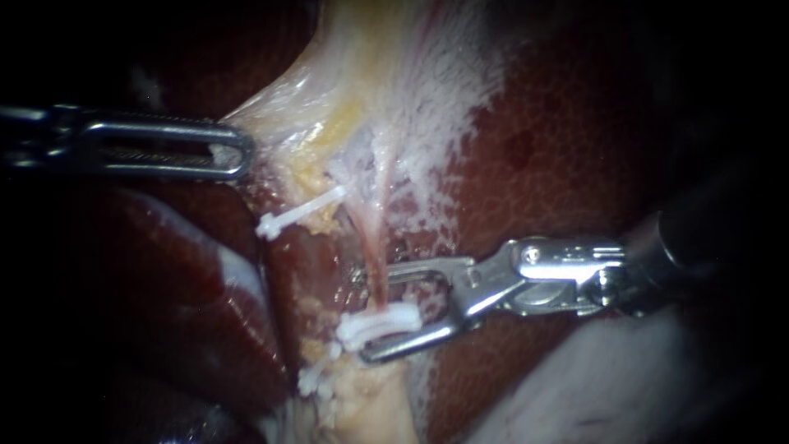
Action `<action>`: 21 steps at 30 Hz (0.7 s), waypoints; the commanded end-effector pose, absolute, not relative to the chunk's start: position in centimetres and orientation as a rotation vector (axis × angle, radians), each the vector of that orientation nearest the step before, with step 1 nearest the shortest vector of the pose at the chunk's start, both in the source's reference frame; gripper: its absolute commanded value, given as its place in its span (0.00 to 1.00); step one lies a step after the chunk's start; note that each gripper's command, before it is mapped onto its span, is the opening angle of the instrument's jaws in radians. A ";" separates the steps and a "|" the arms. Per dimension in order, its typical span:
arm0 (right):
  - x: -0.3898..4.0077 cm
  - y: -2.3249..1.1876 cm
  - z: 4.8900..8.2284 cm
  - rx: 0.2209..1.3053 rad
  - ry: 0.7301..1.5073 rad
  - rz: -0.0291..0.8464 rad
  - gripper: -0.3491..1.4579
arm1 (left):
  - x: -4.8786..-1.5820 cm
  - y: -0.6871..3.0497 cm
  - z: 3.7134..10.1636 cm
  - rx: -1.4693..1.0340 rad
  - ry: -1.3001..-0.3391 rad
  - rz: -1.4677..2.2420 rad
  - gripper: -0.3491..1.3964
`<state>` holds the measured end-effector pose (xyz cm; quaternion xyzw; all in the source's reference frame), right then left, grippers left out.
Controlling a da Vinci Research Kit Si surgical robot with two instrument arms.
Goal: Going back second clip right tube
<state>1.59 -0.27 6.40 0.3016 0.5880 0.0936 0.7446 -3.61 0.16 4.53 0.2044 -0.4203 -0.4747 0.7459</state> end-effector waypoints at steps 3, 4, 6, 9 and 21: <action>1.47 -0.21 6.38 0.641 1.292 0.205 0.52 | -3.61 0.16 4.54 0.447 -0.921 -1.038 0.00; 1.43 -0.19 6.37 0.636 1.294 0.204 0.52 | -3.61 0.15 4.54 0.447 -0.921 -1.038 0.00; 1.33 -0.15 6.35 0.621 1.299 0.198 0.52 | -3.61 0.15 4.55 0.450 -0.917 -1.043 0.00; 1.16 -0.08 6.29 0.603 1.302 0.199 0.52 | -3.61 0.15 4.56 0.450 -0.917 -1.042 0.00; 0.69 0.15 5.98 0.522 1.314 0.202 0.52 | -3.60 0.16 4.63 0.449 -0.915 -1.040 0.00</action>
